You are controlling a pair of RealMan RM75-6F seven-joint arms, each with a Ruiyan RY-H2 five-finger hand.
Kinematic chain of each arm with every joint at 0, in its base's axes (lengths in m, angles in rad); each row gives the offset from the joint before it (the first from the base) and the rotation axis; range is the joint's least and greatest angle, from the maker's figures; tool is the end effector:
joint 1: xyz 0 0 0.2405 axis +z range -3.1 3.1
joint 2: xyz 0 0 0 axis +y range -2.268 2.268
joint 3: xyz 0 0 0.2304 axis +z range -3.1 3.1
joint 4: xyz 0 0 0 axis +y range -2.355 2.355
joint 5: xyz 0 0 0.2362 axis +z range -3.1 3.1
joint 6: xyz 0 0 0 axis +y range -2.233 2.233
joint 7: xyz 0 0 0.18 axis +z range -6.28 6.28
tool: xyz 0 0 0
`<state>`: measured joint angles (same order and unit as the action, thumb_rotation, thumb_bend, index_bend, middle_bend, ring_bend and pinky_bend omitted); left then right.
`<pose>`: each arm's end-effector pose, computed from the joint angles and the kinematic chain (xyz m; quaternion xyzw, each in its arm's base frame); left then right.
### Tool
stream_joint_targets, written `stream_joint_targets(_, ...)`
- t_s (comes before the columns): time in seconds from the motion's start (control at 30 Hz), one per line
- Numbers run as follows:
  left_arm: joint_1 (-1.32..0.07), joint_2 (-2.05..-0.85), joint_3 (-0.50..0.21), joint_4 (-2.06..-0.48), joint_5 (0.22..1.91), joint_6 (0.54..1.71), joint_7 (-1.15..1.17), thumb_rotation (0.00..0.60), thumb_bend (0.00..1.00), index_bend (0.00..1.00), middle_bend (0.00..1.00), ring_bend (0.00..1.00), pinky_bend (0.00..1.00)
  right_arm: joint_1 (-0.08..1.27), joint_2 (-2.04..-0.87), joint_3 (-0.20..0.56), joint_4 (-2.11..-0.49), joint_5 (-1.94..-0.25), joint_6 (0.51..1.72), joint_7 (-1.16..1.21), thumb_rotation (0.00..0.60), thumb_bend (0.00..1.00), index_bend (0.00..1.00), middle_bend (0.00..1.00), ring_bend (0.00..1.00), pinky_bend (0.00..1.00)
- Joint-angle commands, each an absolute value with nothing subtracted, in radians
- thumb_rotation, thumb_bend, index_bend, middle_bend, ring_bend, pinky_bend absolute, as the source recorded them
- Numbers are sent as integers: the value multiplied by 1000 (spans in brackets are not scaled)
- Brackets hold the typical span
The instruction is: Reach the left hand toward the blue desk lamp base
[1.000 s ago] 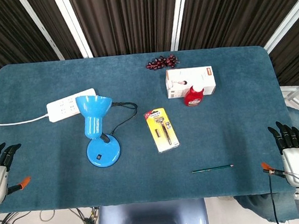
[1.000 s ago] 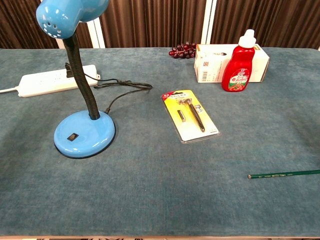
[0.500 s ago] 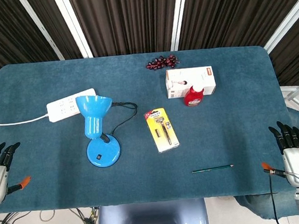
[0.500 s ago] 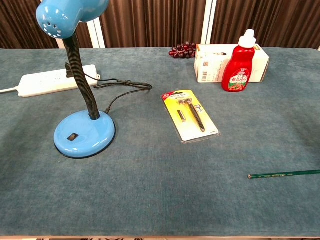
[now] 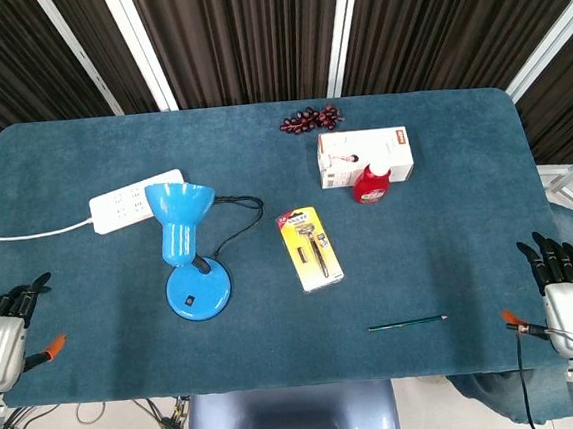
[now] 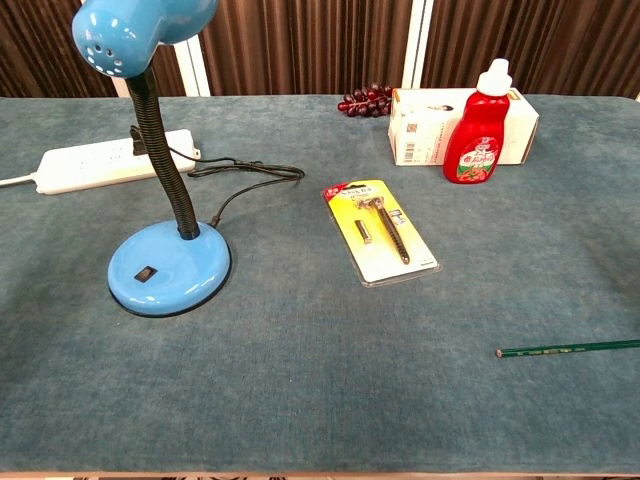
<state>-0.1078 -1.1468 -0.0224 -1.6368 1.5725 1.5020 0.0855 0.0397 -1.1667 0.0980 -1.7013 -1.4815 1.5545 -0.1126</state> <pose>-0.2735 0.2158 0.1061 -0.6285 -0.3567 -0.3963 0.5662 -0.2763 -0.2129 0.1224 0.5534 -0.3804 0.4122 0.6158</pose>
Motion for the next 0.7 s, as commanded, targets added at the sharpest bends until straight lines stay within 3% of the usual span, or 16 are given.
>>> stream_joint_targets(0.03,-119,-1170,-17,-1617,1598,1498,83,600,404,120,590,609,709,38,-1165,102,-1703,-1476,1557,-109,600,140,121,51,37,0)
stream_joint_targets(0.17,-150,-1186,-1,-1606,1604,1430,85,600,549,118,652,676,755,37,-1162,103,-1704,-1476,1559,-108,600,140,121,51,37,0)
stream_joint_targets(0.37,-233,-1222,22,-1611,1595,1256,137,600,596,108,692,700,766,42,-1153,92,-1701,-1487,1543,-116,600,141,121,51,37,0)
stream_joint_targets(0.7,-311,-1309,31,-1591,1548,1096,222,600,586,109,726,728,782,40,-1152,100,-1702,-1474,1547,-107,600,140,121,51,37,0)
